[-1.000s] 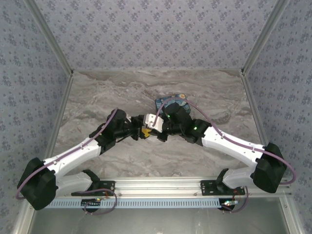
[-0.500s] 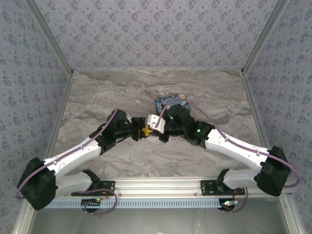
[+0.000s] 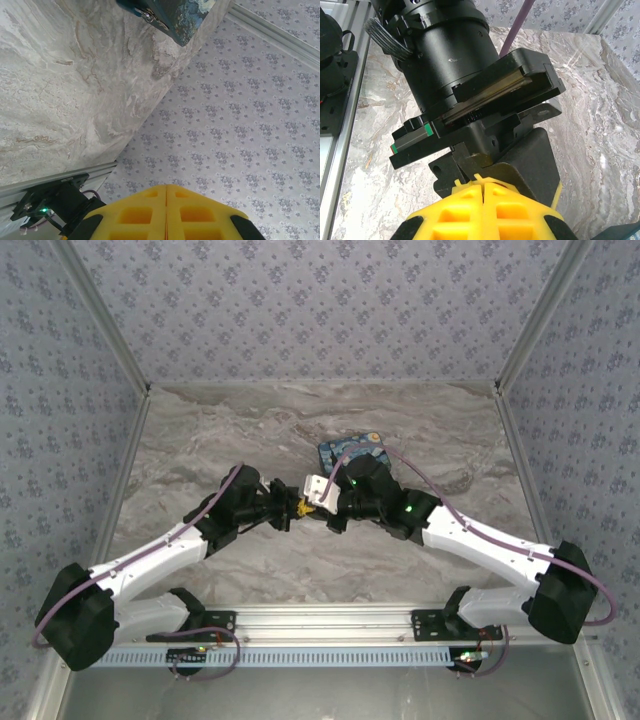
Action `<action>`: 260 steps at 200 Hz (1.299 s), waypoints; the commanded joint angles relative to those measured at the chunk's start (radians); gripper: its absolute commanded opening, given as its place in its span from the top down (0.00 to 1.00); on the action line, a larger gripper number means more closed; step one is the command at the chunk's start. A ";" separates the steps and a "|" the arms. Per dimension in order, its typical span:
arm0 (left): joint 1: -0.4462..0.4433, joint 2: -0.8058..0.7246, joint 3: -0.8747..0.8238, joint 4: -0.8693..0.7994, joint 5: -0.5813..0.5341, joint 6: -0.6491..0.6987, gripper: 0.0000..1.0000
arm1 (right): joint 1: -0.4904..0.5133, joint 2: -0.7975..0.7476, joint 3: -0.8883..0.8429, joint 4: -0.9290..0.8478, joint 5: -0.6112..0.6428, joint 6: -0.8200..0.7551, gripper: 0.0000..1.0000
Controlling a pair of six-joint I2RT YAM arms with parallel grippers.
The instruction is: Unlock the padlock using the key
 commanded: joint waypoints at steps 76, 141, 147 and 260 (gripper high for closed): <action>0.028 -0.046 0.020 -0.219 -0.038 0.139 0.90 | -0.060 -0.070 -0.017 0.015 -0.009 0.049 1.00; 0.033 -0.107 -0.053 -0.112 -0.029 -0.050 0.47 | -0.083 -0.081 -0.068 0.160 0.077 0.292 1.00; 0.027 -0.114 -0.058 -0.105 -0.039 -0.077 0.45 | -0.077 -0.074 -0.070 0.170 0.103 0.325 1.00; -0.057 -0.194 -0.068 -0.083 -0.255 -0.370 0.36 | 0.093 -0.002 -0.105 0.286 0.416 0.652 1.00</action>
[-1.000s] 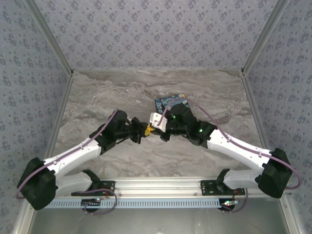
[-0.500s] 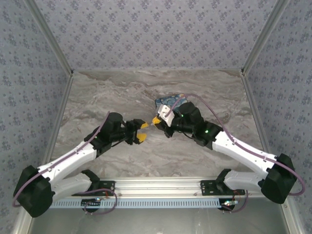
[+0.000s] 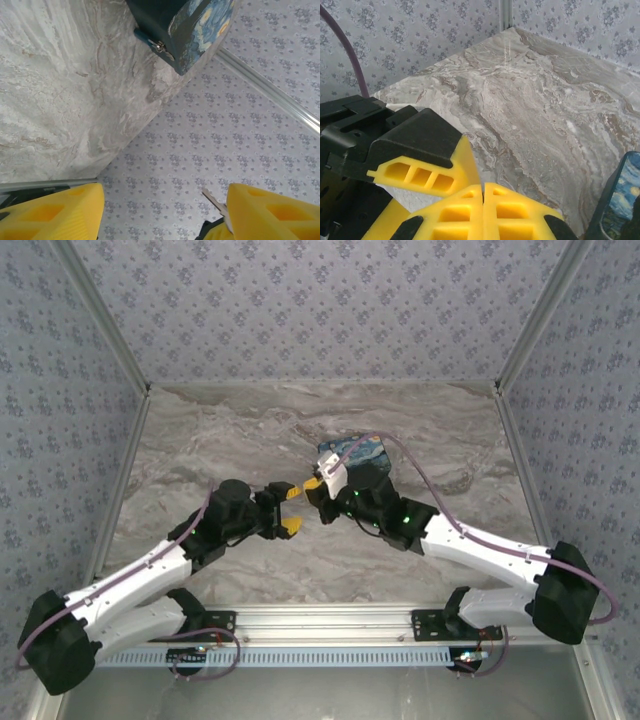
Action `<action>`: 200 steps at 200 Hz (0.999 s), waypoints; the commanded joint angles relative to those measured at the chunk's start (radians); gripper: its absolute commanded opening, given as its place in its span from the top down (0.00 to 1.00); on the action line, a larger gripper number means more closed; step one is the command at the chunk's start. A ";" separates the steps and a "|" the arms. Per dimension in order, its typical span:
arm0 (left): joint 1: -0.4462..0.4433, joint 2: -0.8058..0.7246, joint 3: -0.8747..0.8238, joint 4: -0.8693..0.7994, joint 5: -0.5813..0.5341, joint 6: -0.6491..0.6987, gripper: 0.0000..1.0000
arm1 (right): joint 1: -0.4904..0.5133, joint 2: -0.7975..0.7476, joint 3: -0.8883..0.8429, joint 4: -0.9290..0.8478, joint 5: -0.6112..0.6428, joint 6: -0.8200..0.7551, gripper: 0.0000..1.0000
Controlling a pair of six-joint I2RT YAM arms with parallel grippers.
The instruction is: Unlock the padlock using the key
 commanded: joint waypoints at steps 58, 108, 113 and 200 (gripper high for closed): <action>-0.016 0.002 0.011 0.067 -0.051 -0.222 0.38 | 0.103 0.043 -0.053 0.121 0.129 0.181 1.00; -0.016 0.013 0.012 0.083 -0.043 -0.220 0.39 | 0.135 0.060 -0.041 0.156 0.110 0.189 1.00; -0.016 0.013 0.010 0.084 -0.042 -0.220 0.39 | 0.137 0.060 -0.038 0.153 0.107 0.190 1.00; -0.016 0.001 -0.016 0.092 -0.059 -0.223 0.60 | 0.144 -0.013 -0.100 0.103 0.098 0.256 1.00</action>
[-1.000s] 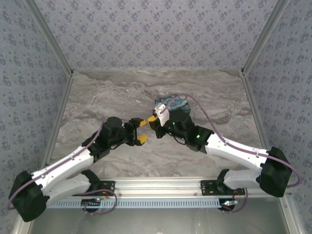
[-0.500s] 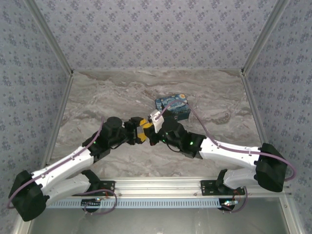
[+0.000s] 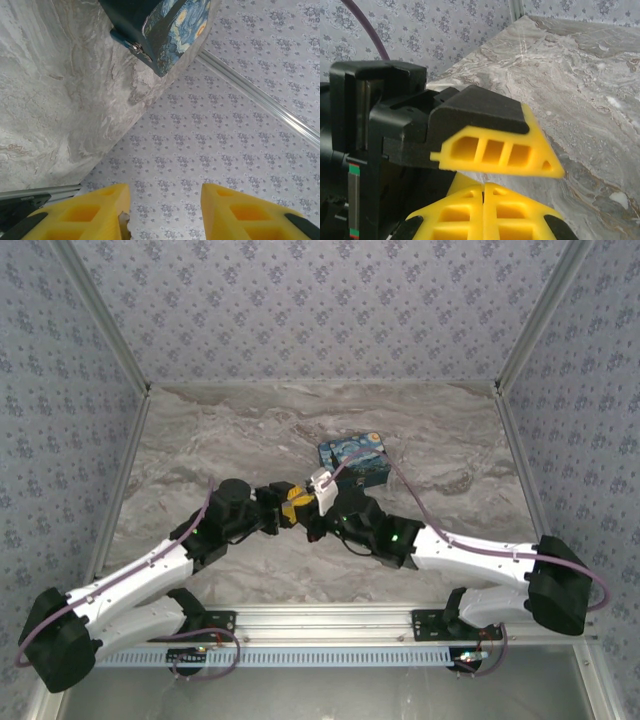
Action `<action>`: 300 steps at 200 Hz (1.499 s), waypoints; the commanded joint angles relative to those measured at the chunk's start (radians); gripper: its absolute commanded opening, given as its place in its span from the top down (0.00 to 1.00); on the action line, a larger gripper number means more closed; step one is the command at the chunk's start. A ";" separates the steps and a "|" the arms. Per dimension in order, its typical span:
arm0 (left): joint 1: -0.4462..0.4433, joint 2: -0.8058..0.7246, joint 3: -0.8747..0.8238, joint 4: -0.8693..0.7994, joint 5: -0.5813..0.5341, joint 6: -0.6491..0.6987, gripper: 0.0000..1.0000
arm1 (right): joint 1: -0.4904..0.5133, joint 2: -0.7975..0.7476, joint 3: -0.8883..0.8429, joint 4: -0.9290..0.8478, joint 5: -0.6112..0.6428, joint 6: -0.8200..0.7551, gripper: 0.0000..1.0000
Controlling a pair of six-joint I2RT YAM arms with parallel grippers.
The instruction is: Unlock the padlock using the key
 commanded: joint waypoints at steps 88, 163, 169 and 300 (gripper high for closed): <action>-0.006 -0.013 -0.022 0.016 -0.014 -0.197 0.83 | 0.011 -0.066 -0.041 -0.018 0.014 0.050 1.00; -0.004 -0.017 0.017 -0.029 -0.049 -0.068 1.00 | -0.040 -0.140 -0.087 -0.008 -0.035 0.085 1.00; -0.003 -0.017 0.025 -0.041 -0.053 -0.053 1.00 | -0.050 -0.146 -0.093 -0.008 -0.047 0.092 1.00; -0.008 0.027 0.055 -0.033 0.045 -0.090 0.51 | -0.095 -0.037 -0.015 0.056 -0.123 0.058 1.00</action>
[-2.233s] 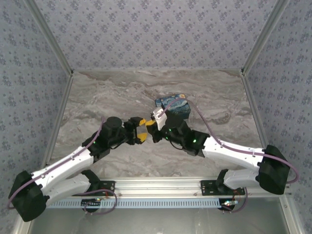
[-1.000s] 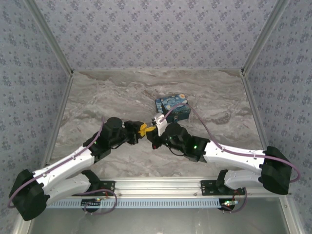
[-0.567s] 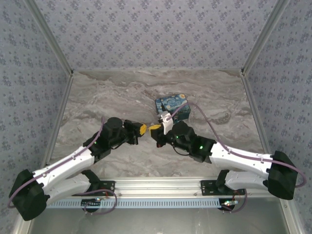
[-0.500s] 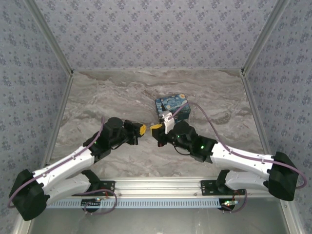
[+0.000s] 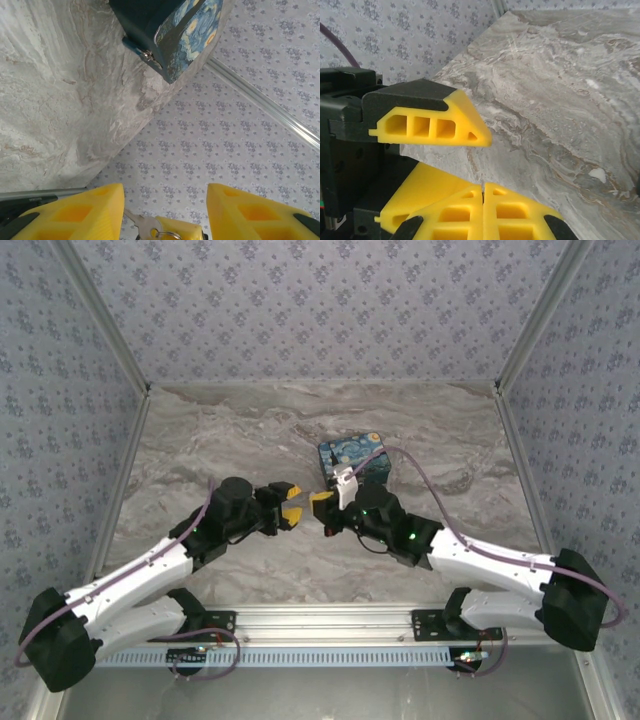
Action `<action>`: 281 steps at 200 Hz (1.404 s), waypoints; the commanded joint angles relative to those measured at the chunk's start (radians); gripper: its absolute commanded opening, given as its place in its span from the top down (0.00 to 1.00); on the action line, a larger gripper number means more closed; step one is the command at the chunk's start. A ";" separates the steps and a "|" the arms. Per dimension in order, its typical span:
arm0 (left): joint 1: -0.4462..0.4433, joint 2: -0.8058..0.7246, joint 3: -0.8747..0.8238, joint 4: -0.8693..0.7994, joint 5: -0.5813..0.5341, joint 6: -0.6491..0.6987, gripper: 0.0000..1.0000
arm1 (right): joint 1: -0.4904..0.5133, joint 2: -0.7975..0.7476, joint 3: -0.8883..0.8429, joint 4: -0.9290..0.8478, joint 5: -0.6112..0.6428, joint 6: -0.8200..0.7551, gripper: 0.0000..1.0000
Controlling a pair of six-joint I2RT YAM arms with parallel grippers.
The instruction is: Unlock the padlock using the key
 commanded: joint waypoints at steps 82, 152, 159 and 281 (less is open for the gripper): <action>-0.011 0.019 -0.004 0.097 0.036 -0.133 0.63 | 0.043 0.082 0.083 0.089 -0.074 0.008 1.00; -0.011 0.011 -0.018 0.100 0.027 -0.136 0.74 | 0.054 0.013 0.017 0.063 -0.041 0.050 1.00; -0.012 0.011 -0.018 0.102 0.026 -0.134 0.75 | 0.054 0.013 0.017 0.061 -0.041 0.050 1.00; -0.012 0.010 -0.027 0.096 0.020 -0.127 0.74 | 0.052 -0.035 0.015 0.026 -0.022 0.047 1.00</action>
